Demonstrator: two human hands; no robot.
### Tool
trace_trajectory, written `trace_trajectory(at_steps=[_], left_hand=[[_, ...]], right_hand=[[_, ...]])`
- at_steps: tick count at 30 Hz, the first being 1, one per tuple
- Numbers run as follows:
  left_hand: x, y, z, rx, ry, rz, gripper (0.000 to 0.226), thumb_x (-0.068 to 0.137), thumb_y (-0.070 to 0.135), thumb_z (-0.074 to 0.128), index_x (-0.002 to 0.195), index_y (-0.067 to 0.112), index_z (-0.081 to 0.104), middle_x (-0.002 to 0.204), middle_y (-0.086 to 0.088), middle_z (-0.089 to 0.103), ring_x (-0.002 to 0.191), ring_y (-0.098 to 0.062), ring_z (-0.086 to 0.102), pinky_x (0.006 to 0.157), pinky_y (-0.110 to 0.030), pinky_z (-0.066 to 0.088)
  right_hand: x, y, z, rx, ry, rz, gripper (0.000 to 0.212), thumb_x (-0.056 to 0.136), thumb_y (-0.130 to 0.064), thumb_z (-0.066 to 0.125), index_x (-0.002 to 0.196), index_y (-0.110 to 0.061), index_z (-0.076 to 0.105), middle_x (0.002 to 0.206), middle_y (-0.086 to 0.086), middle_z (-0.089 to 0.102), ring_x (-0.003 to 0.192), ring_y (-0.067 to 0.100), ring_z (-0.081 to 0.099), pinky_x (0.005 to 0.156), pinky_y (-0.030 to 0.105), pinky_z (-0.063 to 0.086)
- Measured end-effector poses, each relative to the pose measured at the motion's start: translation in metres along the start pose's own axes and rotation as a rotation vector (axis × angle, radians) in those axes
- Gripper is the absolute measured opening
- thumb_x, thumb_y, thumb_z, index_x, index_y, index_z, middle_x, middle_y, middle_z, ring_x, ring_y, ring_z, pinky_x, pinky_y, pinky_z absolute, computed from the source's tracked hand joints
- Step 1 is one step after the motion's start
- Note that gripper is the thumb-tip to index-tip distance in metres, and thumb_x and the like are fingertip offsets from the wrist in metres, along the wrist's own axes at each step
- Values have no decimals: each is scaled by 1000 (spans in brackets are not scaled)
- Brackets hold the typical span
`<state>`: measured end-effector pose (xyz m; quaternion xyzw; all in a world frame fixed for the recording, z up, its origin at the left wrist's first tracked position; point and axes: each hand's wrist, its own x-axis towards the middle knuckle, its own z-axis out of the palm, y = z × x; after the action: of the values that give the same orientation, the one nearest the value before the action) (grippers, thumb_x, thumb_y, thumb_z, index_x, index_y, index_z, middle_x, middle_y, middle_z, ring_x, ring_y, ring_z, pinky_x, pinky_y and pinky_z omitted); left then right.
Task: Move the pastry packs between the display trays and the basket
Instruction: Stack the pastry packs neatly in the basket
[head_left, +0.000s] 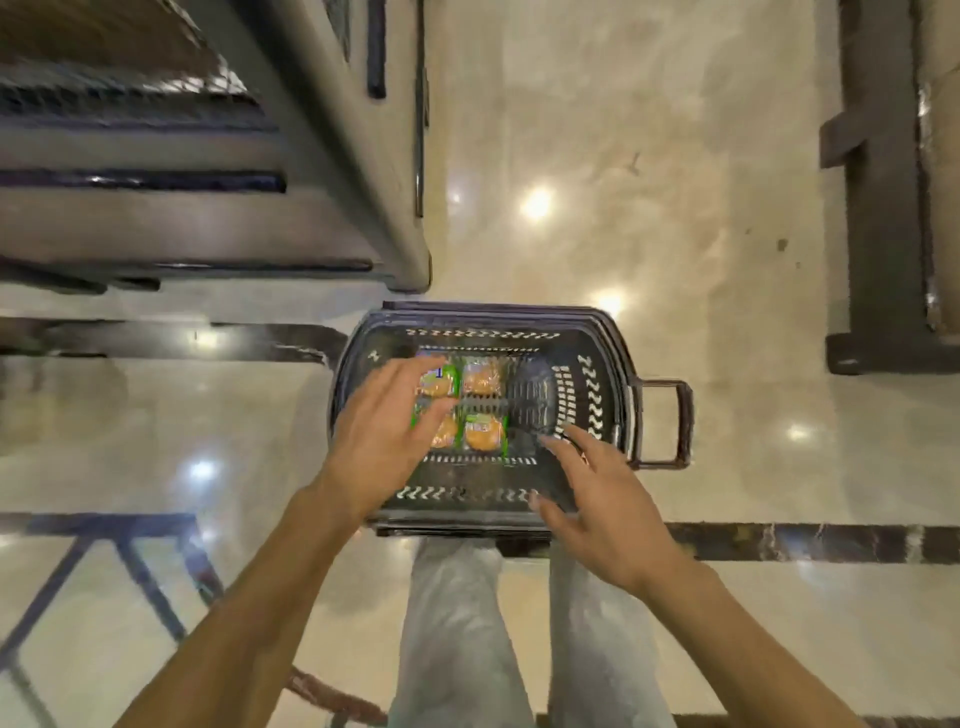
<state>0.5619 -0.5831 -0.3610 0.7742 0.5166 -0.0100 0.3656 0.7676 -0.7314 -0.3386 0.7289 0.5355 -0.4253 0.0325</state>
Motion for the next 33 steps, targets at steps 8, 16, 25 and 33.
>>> trace_trajectory(at_steps=[8,16,25,33], left_hand=[[109,-137,209,53,-38,-111,45,97,28,62,139,12,53,130,-9,59,120,-28,55,103,-45,44],[142,-235,337,65,-65,-198,48,90,32,57,133,12,55,127,-11,60,118,-31,55,101,-36,38],[178,-258,362,101,-84,-187,53,95,33,66,143,20,47,139,-7,52,130,-24,48,110,-38,40],[247,-247,397,362,-220,18,59,97,38,61,148,17,39,146,-12,46,140,-32,37,118,-43,28]], right_hand=[[228,127,210,-168,-255,-67,78,93,-47,63,155,-16,28,158,14,33,144,35,32,118,43,30],[365,166,329,-348,-236,-83,78,93,-38,64,154,-12,22,153,16,35,139,37,35,110,46,33],[374,177,368,-384,-168,-47,68,90,-33,68,148,-16,36,146,17,39,135,39,38,115,53,30],[366,203,343,-129,-165,80,55,92,-34,69,138,-24,40,131,6,56,125,32,51,103,50,45]])
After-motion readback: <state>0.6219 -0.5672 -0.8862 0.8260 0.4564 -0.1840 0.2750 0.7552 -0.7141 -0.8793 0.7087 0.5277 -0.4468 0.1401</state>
